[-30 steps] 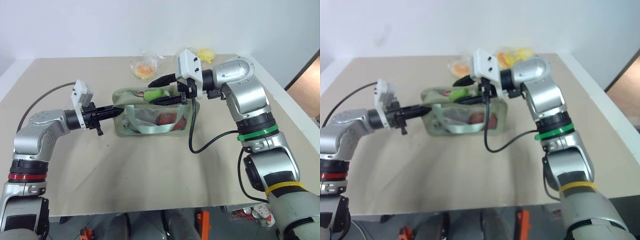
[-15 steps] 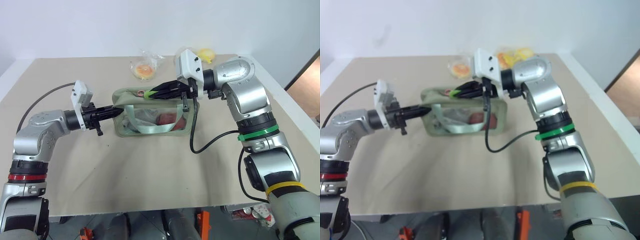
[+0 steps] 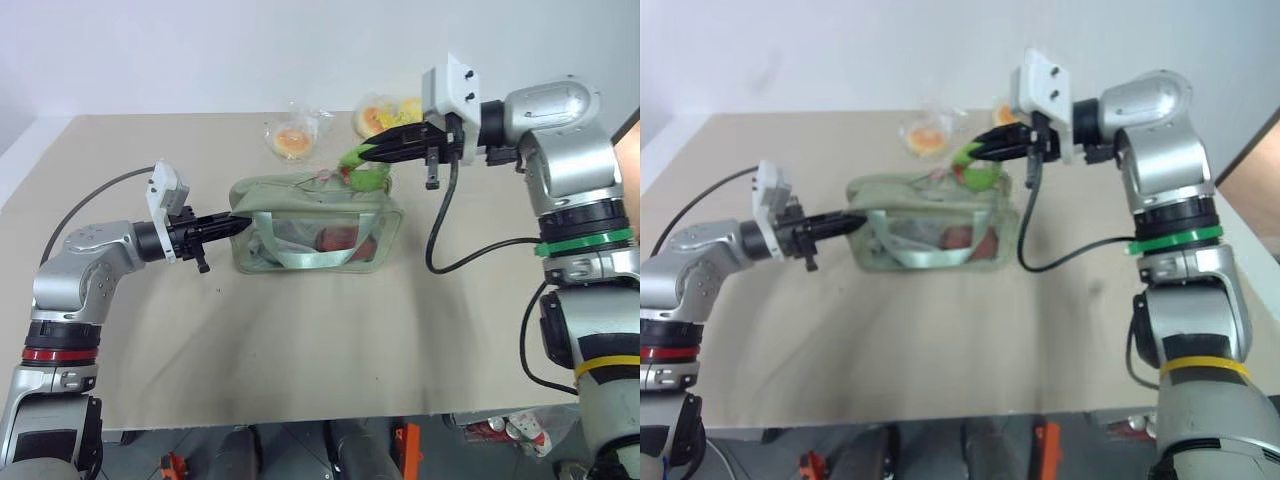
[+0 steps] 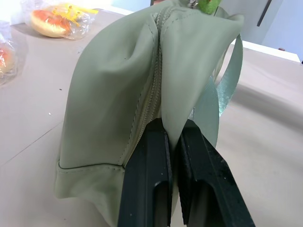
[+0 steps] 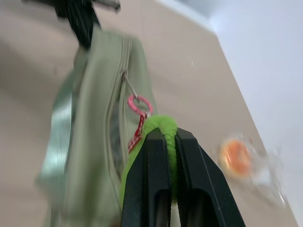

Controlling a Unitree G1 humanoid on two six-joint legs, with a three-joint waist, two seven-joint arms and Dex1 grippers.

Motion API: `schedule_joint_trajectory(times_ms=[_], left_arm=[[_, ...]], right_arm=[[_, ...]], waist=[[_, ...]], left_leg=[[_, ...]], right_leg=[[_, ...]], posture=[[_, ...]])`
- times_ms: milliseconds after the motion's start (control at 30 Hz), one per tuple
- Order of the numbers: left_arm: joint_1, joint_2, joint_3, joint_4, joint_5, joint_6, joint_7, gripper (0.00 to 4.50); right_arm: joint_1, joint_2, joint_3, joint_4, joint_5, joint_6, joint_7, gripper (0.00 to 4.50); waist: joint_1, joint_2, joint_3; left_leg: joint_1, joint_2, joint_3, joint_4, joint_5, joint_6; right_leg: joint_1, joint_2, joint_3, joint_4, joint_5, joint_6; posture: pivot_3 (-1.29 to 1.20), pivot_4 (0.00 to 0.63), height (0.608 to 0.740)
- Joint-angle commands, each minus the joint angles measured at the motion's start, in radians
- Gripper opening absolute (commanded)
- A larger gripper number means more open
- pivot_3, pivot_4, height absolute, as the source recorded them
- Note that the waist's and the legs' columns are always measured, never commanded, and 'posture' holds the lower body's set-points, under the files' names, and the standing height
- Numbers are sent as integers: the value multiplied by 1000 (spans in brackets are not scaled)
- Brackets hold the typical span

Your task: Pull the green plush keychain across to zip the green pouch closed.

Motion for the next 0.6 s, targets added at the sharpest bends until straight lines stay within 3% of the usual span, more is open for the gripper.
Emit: schedule_joint_trajectory(times_ms=[33,333,500,600], left_arm=[[0,2,4,-2,3,-4,-5,0],[-11,-4,-3,17,8,-11,-16,0],[-10,-4,0,19,9,-12,-20,0],[-9,-3,1,17,10,-11,-20,0]], right_arm=[[-48,-93,-20,12,-64,-91,26,47],[-87,-254,29,59,-293,-374,-39,47],[30,-264,17,-33,-299,-389,-79,47],[173,-235,11,-165,-288,-344,-130,47]], waist=[[2,0,0],[6,0,0],[10,0,0],[10,0,0]], left_leg=[[0,0,0,0,0,0],[1,-1,2,0,0,0],[1,-2,2,0,0,0],[1,-3,3,0,0,0]], right_leg=[[0,0,0,0,0,0],[0,-2,1,0,-2,-3],[0,-3,1,0,-3,-3],[0,-4,2,0,-3,-2]], posture=[[0,150,740],[0,150,740],[0,150,740],[0,150,740]])
